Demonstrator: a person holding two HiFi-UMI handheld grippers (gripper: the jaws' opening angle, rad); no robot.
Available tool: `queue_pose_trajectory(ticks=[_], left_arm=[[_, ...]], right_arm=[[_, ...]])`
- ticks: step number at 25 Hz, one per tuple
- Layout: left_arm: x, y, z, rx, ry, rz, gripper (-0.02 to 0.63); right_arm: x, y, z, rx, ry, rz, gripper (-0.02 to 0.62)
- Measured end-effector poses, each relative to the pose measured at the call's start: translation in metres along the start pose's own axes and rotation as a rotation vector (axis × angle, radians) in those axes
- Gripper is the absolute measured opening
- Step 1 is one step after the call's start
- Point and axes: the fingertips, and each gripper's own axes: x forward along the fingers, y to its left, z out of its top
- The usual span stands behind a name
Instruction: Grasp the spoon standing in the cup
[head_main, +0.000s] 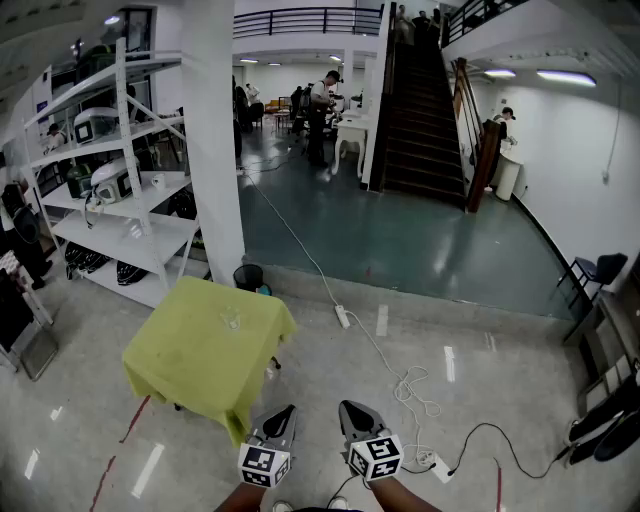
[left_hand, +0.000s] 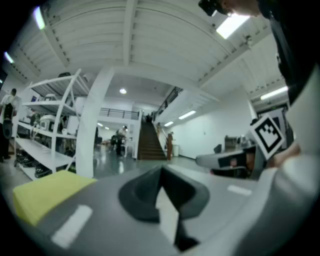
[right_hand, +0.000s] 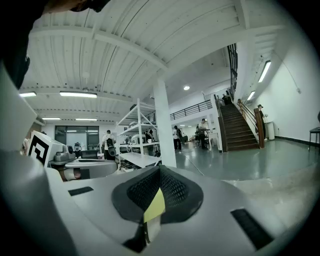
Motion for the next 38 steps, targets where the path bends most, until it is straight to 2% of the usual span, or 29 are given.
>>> queue_pose_trajectory(ticks=[4,9,14,23,29,34,38], left_arm=[[0.001,0.003,0.007,-0.001,-0.011,0.019,0.006],[0.008,-0.002,-0.002,-0.007,0.033,0.055,0.006],[0.015,-0.010,0.002,-0.013,0.030,0.080,0.006],[0.020,-0.027,-0.004,-0.021,0.025,0.196,0.006],[0.029,-0.027,-0.001,-0.014,0.030,0.206,0.006],[0.034,-0.015,0.007,0.004,-0.008,0.213,0.006],[0.045,0.002,0.006,-0.006,-0.005,0.220,0.006]], right_arm=[[-0.003,-0.003,0.005,-0.016,-0.013,0.006,0.006],[-0.008,-0.014,0.004,-0.005,-0.016,0.015,0.007],[-0.012,-0.027,0.013,-0.003,-0.043,0.028,0.007],[-0.026,-0.054,-0.003,-0.002,-0.045,0.109,0.008],[-0.018,-0.051,0.006,-0.013,-0.054,0.155,0.008],[0.003,-0.046,0.009,-0.037,-0.053,0.187,0.008],[0.028,-0.044,0.012,-0.057,-0.042,0.197,0.008]])
